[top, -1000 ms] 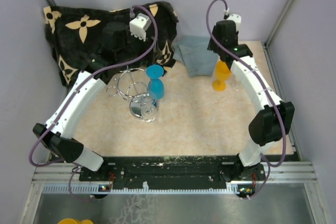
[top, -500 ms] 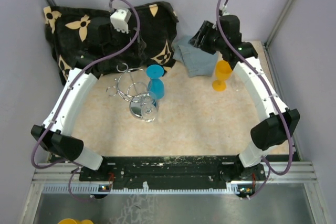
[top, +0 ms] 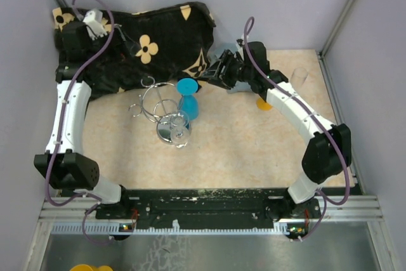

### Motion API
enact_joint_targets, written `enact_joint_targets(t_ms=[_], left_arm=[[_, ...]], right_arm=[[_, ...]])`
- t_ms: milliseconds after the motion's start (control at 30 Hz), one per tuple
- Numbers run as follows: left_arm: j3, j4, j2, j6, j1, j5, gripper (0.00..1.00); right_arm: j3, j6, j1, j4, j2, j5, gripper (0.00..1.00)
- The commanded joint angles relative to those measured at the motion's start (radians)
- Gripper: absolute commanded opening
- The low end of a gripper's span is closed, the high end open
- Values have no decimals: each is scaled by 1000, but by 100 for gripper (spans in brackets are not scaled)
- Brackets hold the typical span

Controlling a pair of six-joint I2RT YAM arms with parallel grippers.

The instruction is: Take the wine glass off the wine glass rack

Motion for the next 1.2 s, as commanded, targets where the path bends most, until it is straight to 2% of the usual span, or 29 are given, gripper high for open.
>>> enact_joint_targets(t_ms=[0, 133, 533, 1167], left_arm=[[-39, 34, 14, -154, 82, 201, 100], [-66, 48, 15, -183, 102, 248, 100], [-97, 55, 10, -196, 119, 271, 100], [-77, 58, 26, -201, 122, 297, 100]], right_arm=[[-10, 65, 25, 144, -68, -57, 50], [-36, 65, 38, 149, -66, -59, 50], [-74, 42, 84, 149, -27, -31, 49], [-79, 68, 103, 210, 31, -33, 44]])
